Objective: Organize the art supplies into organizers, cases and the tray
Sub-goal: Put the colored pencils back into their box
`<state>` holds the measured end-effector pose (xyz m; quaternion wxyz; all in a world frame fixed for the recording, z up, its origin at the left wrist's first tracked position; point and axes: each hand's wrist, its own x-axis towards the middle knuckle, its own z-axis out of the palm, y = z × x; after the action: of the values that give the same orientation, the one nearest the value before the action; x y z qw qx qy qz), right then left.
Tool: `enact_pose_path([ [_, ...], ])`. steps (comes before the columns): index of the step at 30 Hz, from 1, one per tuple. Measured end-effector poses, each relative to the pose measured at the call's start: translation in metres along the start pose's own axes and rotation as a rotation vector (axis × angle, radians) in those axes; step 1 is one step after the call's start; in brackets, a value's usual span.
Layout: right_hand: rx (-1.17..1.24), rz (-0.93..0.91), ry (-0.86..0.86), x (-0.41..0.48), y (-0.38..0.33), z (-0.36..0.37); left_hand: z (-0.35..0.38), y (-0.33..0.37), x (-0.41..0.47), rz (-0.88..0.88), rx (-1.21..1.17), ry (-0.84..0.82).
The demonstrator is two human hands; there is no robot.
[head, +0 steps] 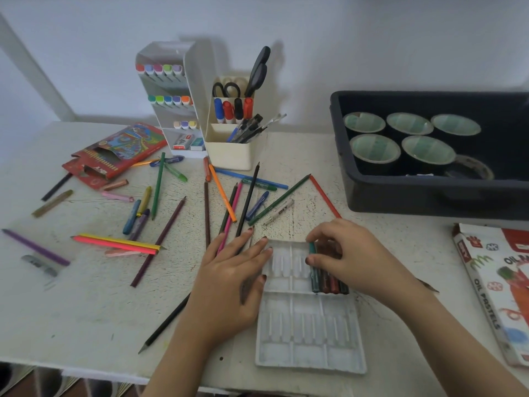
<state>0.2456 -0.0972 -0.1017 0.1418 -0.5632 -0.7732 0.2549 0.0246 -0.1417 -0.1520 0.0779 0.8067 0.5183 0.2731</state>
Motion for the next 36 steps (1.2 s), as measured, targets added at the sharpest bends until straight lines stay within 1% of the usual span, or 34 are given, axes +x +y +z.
enact_pose_path([
  [5, 0.050, 0.036, 0.034, -0.005, 0.005, 0.006, 0.000, -0.001, 0.000, -0.006, -0.017, -0.002],
  [8, 0.006, 0.049, 0.062, -0.006, 0.005, 0.012, 0.000, -0.001, -0.001, -0.012, -0.023, -0.004],
  [11, -0.032, 0.035, 0.060, -0.006, 0.004, 0.014, 0.000, -0.002, -0.001, -0.018, -0.034, -0.002],
  [14, 0.008, 0.022, 0.039, -0.003, 0.007, 0.009, 0.001, -0.001, -0.001, -0.010, -0.035, 0.004],
  [16, 0.027, -0.002, 0.054, 0.003, 0.007, 0.003, 0.002, -0.001, 0.000, -0.011, -0.030, 0.007],
  [20, -0.083, -0.137, 0.087, 0.032, -0.004, 0.000, 0.002, -0.001, 0.000, -0.020, -0.018, 0.006],
  [25, -0.373, -0.367, 0.103, 0.071, -0.011, 0.010, 0.001, 0.001, 0.000, -0.029, 0.004, -0.004],
  [27, -0.429, -0.432, 0.076, 0.080, -0.009, 0.013, 0.000, 0.002, 0.000, -0.034, 0.012, -0.009],
  [30, -0.459, -0.514, 0.104, 0.085, -0.008, 0.016, 0.000, 0.003, 0.000, -0.044, 0.015, -0.013],
  [32, -0.486, -0.526, 0.137, 0.084, -0.008, 0.016, -0.001, 0.003, -0.001, -0.046, 0.016, -0.020],
  [34, -0.461, -0.486, 0.158, 0.081, -0.008, 0.015, -0.001, 0.003, -0.001, -0.051, 0.014, -0.027],
  [36, -0.296, -0.394, 0.177, 0.073, -0.009, 0.011, -0.001, 0.004, 0.000, -0.059, 0.006, -0.029],
])
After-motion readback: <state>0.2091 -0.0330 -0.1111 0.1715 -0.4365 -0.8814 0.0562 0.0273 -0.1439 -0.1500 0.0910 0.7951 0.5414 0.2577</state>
